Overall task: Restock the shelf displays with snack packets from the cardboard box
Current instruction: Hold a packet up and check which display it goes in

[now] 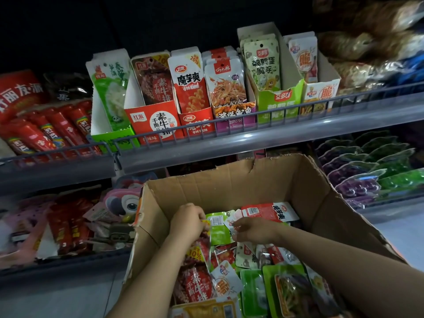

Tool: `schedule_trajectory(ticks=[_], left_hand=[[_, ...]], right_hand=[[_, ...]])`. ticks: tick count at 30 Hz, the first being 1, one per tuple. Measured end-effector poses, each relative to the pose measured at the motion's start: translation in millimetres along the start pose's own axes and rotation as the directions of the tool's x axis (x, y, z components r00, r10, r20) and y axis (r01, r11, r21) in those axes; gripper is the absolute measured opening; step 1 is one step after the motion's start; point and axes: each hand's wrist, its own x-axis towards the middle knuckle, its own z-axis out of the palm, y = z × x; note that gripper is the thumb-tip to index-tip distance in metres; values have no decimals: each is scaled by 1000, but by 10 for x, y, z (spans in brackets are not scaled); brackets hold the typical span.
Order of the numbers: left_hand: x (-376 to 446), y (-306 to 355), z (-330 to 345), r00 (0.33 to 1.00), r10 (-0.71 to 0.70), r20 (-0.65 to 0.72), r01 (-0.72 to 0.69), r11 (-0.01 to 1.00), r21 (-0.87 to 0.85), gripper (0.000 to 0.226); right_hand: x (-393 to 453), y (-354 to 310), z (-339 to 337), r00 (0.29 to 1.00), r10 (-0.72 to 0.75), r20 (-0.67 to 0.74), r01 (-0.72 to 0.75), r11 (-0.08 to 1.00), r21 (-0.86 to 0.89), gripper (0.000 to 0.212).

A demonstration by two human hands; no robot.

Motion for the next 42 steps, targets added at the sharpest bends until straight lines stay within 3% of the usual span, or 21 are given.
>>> schedule_trajectory(ticks=[5,9,13,16,19,23,29,32,35,38,42], left_hand=[[-88,238,-359,990,100,-97,-102,995,-15,11],[-203,338,-687,983,110,-145,-132,979,-153,15],[-335,403,-995,960,58,-274,-138,949,-285,11],[-338,486,-1163,950,2,-313,-129,913,-387,16],[-327,650,-1346,956,-20,-294,-118,888,-445,12],[-292,885,-1618,938,-17,-347,-158,869,-470,11],[-225,1117,-1889,937,-50,-346,-155,826,-542,21],[-226,1222,-1950,964,-96,-246,-92,751,-653,19],[-220,1329,-1979,986,-152,-63,27,526,-850,21],[-191,1406,-2002,990,-128,64,103,327,-940,22],[-137,1435,-2067,991,-110,76,101,246,-964,21]], right_hand=[[-108,-184,-82,996,-79,-52,87,982,166,46],[-214,-276,-153,967,-185,-172,198,978,62,28],[-292,-392,-259,919,-232,-317,266,962,67,4],[-398,-505,-344,873,-288,-394,301,953,-30,14],[-516,-595,-433,827,-298,-477,356,934,33,21],[-644,-713,-606,750,-351,-561,460,886,60,11],[-797,-811,-858,671,-338,-660,551,823,138,13],[-831,-840,-967,637,-327,-698,588,792,165,9],[-875,-869,-1057,604,-317,-731,611,774,169,11],[-919,-905,-1113,575,-311,-757,635,752,174,8],[-946,-981,-1113,579,-309,-755,658,724,208,12]])
